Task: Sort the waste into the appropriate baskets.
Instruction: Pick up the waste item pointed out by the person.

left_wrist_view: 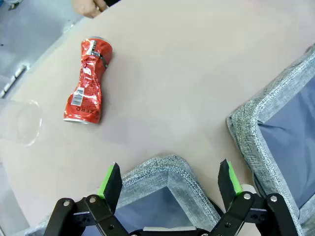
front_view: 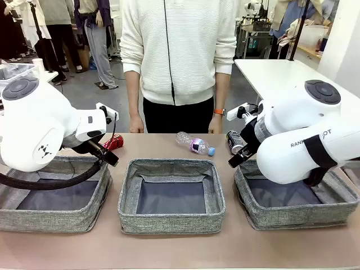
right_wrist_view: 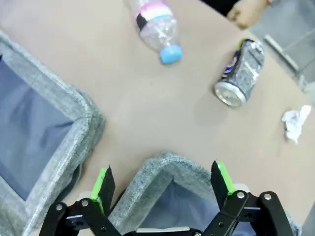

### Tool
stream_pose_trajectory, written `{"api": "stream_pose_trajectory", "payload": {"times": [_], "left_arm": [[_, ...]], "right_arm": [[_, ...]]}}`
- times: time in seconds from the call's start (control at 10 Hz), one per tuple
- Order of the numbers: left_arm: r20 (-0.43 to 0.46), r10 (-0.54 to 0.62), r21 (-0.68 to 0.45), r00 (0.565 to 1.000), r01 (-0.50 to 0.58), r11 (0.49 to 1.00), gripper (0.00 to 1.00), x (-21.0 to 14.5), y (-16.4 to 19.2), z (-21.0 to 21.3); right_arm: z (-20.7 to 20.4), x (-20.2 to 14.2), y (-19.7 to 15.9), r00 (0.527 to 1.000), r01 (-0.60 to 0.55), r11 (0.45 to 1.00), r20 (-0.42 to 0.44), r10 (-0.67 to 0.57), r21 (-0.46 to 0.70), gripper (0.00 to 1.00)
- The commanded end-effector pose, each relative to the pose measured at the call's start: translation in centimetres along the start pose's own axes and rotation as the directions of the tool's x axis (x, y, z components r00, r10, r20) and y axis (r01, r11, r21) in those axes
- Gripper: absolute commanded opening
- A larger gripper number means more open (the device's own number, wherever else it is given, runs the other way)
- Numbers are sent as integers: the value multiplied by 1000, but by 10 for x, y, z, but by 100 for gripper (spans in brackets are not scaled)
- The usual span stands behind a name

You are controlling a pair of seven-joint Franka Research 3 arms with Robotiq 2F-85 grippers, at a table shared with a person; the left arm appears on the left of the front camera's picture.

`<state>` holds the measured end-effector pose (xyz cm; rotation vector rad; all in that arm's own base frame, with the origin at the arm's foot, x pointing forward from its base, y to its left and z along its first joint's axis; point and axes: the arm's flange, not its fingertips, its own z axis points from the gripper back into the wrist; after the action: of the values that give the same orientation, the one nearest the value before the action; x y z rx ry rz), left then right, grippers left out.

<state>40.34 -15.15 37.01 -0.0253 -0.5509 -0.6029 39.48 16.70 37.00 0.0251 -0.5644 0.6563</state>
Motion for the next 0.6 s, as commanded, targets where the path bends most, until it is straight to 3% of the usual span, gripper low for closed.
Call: {"api": "stream_pose_trajectory", "payload": {"times": [0.0,0.5], "left_arm": [[0,0,0,1000,0,1000,100,0,0,0],[0,0,0,1000,0,1000,100,0,0,0]], "right_arm": [[0,0,0,1000,0,1000,1,0,0,100],[0,0,0,1000,0,1000,1,0,0,100]]}}
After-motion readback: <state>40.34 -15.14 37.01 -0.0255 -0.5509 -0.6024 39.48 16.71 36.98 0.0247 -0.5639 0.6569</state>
